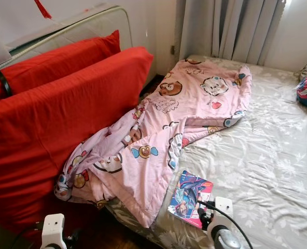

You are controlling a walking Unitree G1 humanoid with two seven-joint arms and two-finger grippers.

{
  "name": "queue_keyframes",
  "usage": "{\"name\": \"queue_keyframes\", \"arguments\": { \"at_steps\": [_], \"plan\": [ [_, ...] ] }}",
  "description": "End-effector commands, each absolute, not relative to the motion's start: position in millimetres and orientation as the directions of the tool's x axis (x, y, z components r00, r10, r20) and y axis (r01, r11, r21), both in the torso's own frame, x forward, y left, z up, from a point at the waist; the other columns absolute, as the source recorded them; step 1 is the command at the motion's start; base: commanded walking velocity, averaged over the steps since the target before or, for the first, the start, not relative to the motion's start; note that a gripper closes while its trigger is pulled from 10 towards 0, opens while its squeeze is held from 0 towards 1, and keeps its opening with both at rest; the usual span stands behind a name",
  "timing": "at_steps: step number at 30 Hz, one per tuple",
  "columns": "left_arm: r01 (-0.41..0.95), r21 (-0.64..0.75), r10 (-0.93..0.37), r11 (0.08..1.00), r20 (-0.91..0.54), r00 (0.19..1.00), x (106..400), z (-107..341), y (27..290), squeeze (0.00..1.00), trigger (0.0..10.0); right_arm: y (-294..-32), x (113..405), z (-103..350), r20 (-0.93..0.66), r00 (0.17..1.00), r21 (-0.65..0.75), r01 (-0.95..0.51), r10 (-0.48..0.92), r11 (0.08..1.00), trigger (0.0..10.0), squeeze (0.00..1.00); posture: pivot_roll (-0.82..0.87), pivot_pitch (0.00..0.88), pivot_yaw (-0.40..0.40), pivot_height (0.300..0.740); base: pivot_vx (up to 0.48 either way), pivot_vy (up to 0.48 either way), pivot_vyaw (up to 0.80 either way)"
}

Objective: Clean up the room

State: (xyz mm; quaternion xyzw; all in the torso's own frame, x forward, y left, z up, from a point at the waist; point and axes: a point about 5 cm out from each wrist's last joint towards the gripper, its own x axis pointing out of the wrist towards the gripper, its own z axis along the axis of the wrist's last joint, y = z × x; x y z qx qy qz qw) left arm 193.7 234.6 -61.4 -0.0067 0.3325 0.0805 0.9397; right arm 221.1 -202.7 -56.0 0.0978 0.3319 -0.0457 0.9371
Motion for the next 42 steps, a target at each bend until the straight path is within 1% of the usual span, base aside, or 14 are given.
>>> {"name": "queue_keyframes", "arguments": {
  "at_steps": [1, 3, 5, 6, 7, 9, 10, 12, 14, 21, 24, 32, 38, 42],
  "plan": [
    [-0.162, 0.060, 0.165, 0.985, -0.597, 0.785, 192.9, -58.4, 240.6, 0.00, 10.0, -207.0, 219.4, -55.1, -0.611, 0.791, 0.148, 0.162, -0.039, 0.976, 10.0, 0.00, 0.04, 0.056, 0.056, 0.740, 0.000, 0.000, 0.00],
    [-0.164, 0.057, 0.166, 0.985, -0.583, 0.795, 193.1, -57.5, 240.4, 0.00, 10.0, -207.3, 219.7, -54.2, -0.601, 0.798, 0.142, 0.151, -0.036, 0.978, 10.0, 0.00, 0.04, 0.059, 0.058, 0.740, 0.000, 0.000, 0.00],
    [-0.145, 0.076, 0.164, 0.987, -0.484, 0.860, 222.7, -39.2, 234.0, 0.00, 10.0, -208.4, 219.7, -52.4, -0.574, 0.818, 0.139, 0.140, -0.035, 0.980, 10.0, 0.00, 0.04, 0.069, 0.055, 0.740, 0.000, 0.000, 0.00],
    [-0.121, 0.060, 0.134, 0.991, -0.333, 0.933, 271.0, -3.0, 222.3, 0.00, 10.0, -209.2, 219.9, -50.9, -0.553, 0.832, 0.140, 0.140, -0.040, 0.980, 10.0, 0.00, 0.03, 0.073, 0.053, 0.740, 0.000, 0.000, 0.00],
    [-0.109, 0.049, 0.119, 0.993, -0.285, 0.951, 284.1, 9.4, 218.2, 0.00, 10.0, -209.6, 219.6, -50.6, -0.547, 0.836, 0.139, 0.140, -0.041, 0.980, 10.0, 0.00, 0.03, 0.082, 0.049, 0.740, 0.000, 0.000, 0.00],
    [-0.095, 0.036, 0.101, 0.995, -0.229, 0.968, 294.4, 21.1, 213.0, 0.00, 10.0, -210.5, 219.3, -49.8, -0.535, 0.844, 0.136, 0.135, -0.041, 0.981, 10.0, 0.00, 0.03, 0.086, 0.044, 0.740, 0.000, 0.000, 0.00],
    [-0.090, 0.028, 0.093, 0.996, -0.198, 0.976, 296.2, 25.0, 210.1, 0.00, 10.0, -205.9, 242.7, -34.0, -0.469, 0.883, 0.130, 0.102, -0.030, 0.986, 10.0, 0.00, 0.03, 0.090, 0.040, 0.740, 0.000, 0.000, 0.00],
    [-0.096, 0.014, 0.097, 0.995, -0.172, 0.980, 296.7, 27.5, 210.2, 0.00, 10.0, -191.5, 290.2, 4.1, -0.334, 0.943, 0.120, 0.043, -0.001, 0.992, 10.0, 0.00, 0.03, 0.089, 0.032, 0.740, 0.000, 0.000, 0.00],
    [-0.104, 0.007, 0.104, 0.995, -0.142, 0.984, 296.9, 30.5, 210.9, 0.00, 10.0, -186.5, 303.8, 18.0, -0.284, 0.959, 0.116, 0.018, 0.016, 0.993, 10.0, 0.00, 0.03, 0.088, 0.027, 0.740, 0.000, 0.000, 0.00],
    [-0.145, 0.019, 0.146, 0.989, -0.099, 0.984, 288.3, 30.1, 214.6, 0.00, 10.0, -191.1, 302.2, 24.7, -0.198, 0.980, 0.098, 0.001, 0.019, 0.995, 10.0, 0.00, 0.01, 0.055, 0.024, 0.740, 0.000, 0.000, 0.00],
    [-0.147, 0.039, 0.149, 0.988, -0.069, 0.986, 269.4, 24.8, 217.7, 0.00, 10.0, -198.5, 295.4, 25.6, -0.151, 0.989, 0.074, 0.007, 0.005, 0.997, 10.0, 0.00, 0.01, 0.038, 0.009, 0.740, 0.000, 0.000, 0.00],
    [-0.161, 0.033, 0.163, 0.986, -0.036, 0.986, 252.6, 23.4, 221.1, 0.00, 10.0, -199.7, 282.1, 22.1, -0.119, 0.992, 0.018, -0.032, 0.033, 0.999, 10.0, 0.00, 0.01, 0.028, 0.002, 0.740, 0.000, 0.000, 0.00],
    [-0.143, 0.067, 0.143, 0.987, 0.010, 0.990, 247.5, 35.1, 229.6, 0.00, 10.0, -191.8, 275.5, 20.4, -0.098, 0.995, 0.028, -0.030, 0.032, 0.999, 10.0, 0.00, 0.02, 0.038, 0.011, 0.740, 0.000, 0.000, 0.00],
    [-0.120, 0.087, 0.119, 0.989, 0.026, 0.993, 246.7, 42.2, 233.4, 0.00, 10.0, -192.5, 274.1, 17.0, -0.135, 0.991, 0.043, -0.015, 0.021, 0.999, 10.0, 0.00, 0.03, 0.043, 0.013, 0.736, 0.000, 0.000, 0.00]
  ]
}}
